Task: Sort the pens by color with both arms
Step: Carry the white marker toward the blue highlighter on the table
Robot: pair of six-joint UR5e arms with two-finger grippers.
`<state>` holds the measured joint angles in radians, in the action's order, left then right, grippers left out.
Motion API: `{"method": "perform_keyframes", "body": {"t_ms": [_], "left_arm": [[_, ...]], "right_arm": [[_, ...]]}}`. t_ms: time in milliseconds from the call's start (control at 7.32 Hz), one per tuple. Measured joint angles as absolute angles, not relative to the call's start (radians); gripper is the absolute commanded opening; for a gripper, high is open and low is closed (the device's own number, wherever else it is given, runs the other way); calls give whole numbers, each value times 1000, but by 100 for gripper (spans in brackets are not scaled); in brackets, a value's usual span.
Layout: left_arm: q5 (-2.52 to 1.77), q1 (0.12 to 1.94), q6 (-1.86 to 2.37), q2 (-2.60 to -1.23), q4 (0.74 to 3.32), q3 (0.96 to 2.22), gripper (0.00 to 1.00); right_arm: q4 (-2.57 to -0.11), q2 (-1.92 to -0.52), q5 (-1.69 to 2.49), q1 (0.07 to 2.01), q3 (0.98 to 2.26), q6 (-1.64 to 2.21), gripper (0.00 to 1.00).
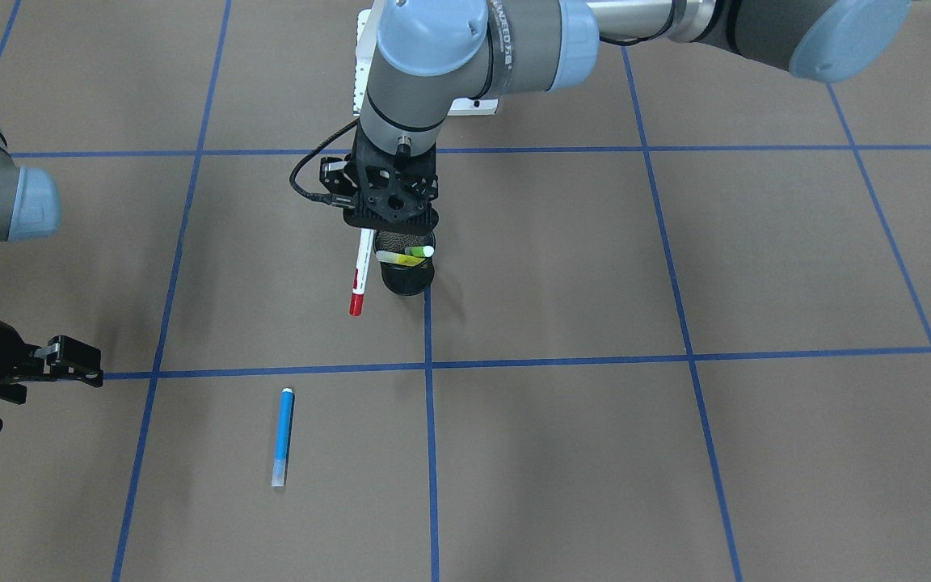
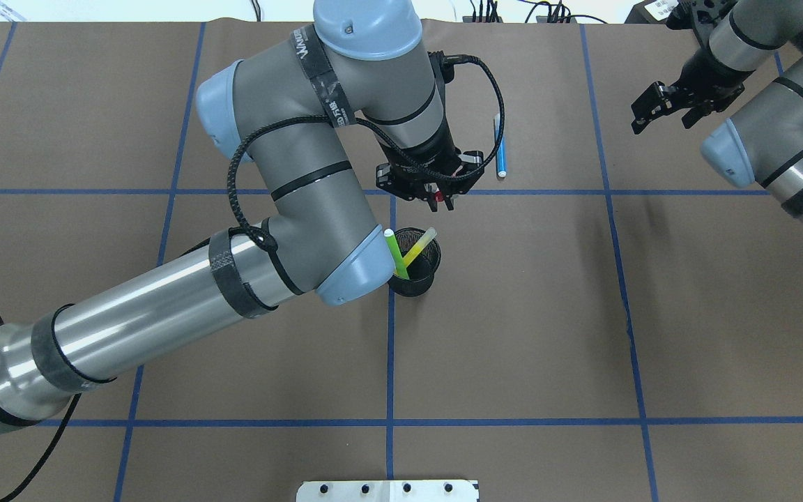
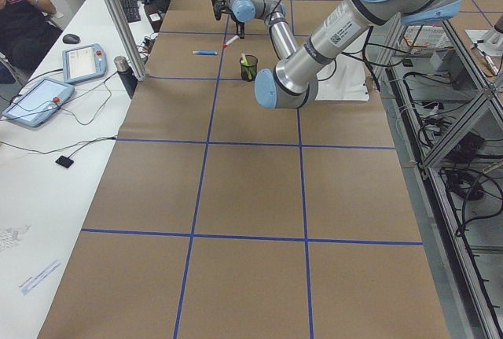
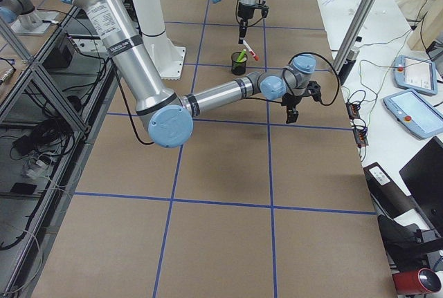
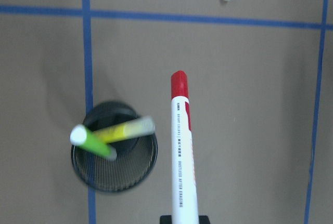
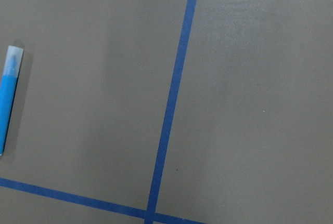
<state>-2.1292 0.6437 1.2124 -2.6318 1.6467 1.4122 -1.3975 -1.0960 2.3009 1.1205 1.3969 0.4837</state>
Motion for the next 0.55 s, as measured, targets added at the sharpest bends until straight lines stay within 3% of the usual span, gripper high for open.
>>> {"method": "perform_keyframes", "body": {"t_ms": [546], "left_arm": [[-1937,650,1213,-2759,1879,1109,14]], "right_arm": [[-1398,-1121,2307,1153,1401,482,98]]}}
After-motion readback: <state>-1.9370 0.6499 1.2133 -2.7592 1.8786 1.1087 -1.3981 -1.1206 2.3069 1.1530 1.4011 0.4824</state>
